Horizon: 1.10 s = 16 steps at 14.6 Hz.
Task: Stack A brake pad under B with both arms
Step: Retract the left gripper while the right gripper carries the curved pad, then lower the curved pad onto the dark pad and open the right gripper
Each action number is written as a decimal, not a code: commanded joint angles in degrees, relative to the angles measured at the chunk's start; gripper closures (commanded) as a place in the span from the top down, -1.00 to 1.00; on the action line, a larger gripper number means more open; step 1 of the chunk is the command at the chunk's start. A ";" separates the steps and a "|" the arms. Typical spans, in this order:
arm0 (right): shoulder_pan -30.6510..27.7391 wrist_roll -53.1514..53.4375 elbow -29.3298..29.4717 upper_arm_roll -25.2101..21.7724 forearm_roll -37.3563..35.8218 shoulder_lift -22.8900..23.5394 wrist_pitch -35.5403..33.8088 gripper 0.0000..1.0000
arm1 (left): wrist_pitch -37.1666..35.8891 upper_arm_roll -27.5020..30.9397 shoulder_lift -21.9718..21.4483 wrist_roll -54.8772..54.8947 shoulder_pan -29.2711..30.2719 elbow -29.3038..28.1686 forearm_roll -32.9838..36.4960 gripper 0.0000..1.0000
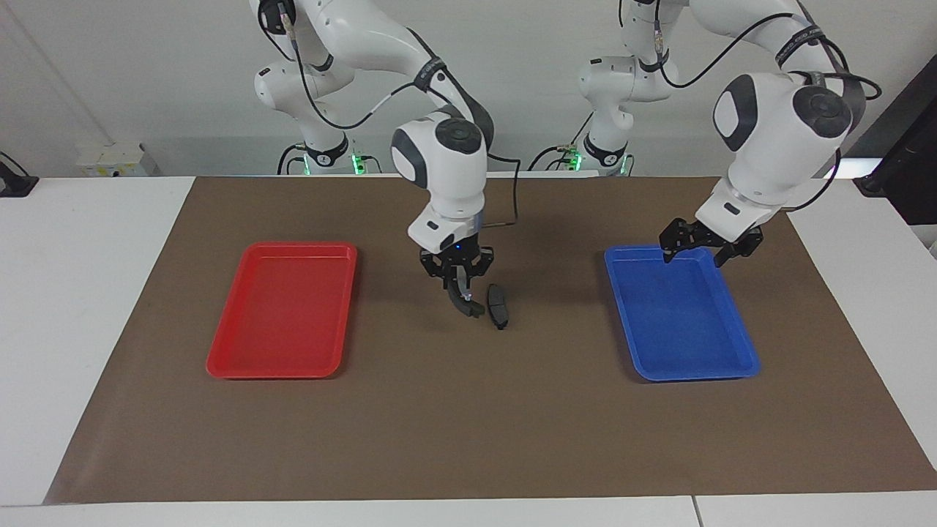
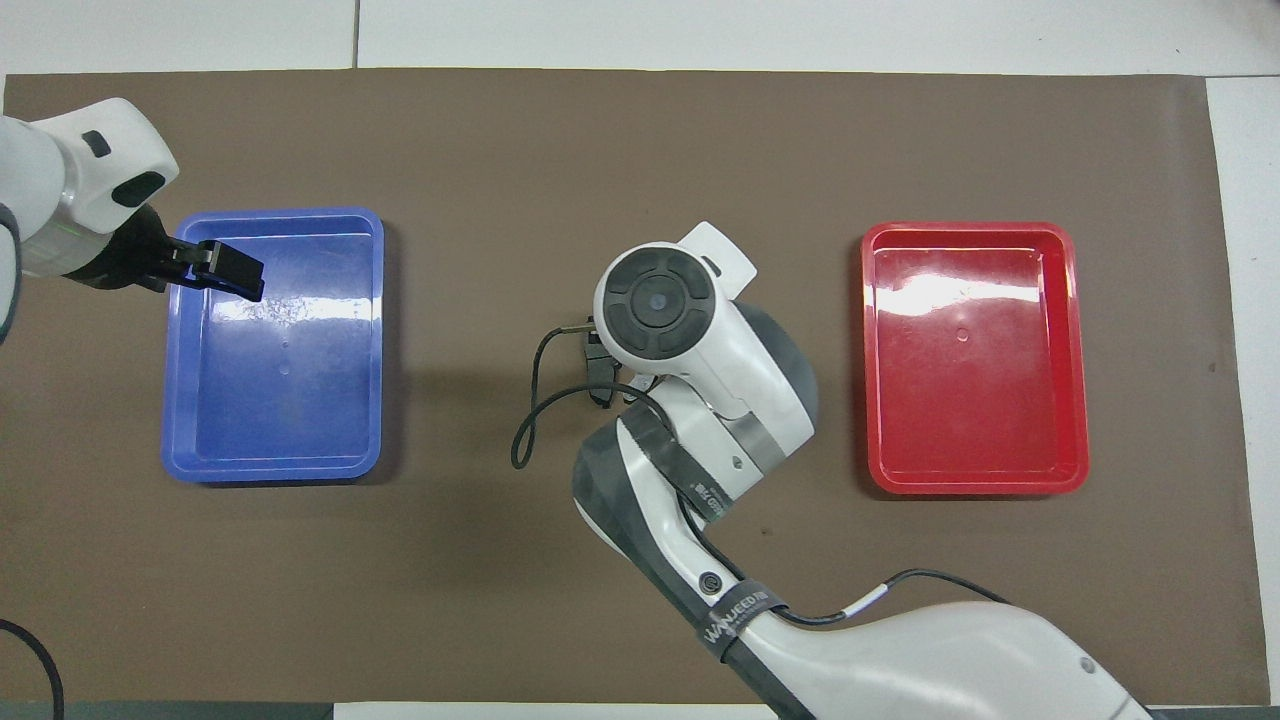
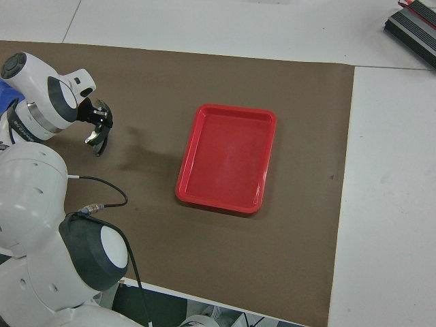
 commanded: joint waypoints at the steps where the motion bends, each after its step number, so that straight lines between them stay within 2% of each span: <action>1: 1.83 2.18 6.68 -0.03 -0.74 6.41 -0.60 -1.00 | -4.83 -0.35 -3.13 2.90 2.33 0.66 0.04 1.00; 5: 2.81 2.18 7.13 -0.12 -1.36 9.06 2.48 -1.00 | -6.69 -0.35 -4.63 7.73 6.72 -0.83 0.13 1.00; 9: 3.07 2.27 5.73 -0.12 -1.62 8.98 4.16 -1.00 | -5.99 -0.52 -4.63 5.65 6.20 -0.75 0.13 1.00; 12: 3.25 2.44 3.62 -0.12 -1.62 8.80 5.38 -1.00 | -5.81 -0.96 -4.63 -0.33 6.03 -0.92 0.13 1.00; 16: 3.34 3.50 1.50 -0.03 -1.62 8.27 6.53 -1.00 | -4.93 -1.05 -4.72 -0.17 5.50 -1.19 0.13 1.00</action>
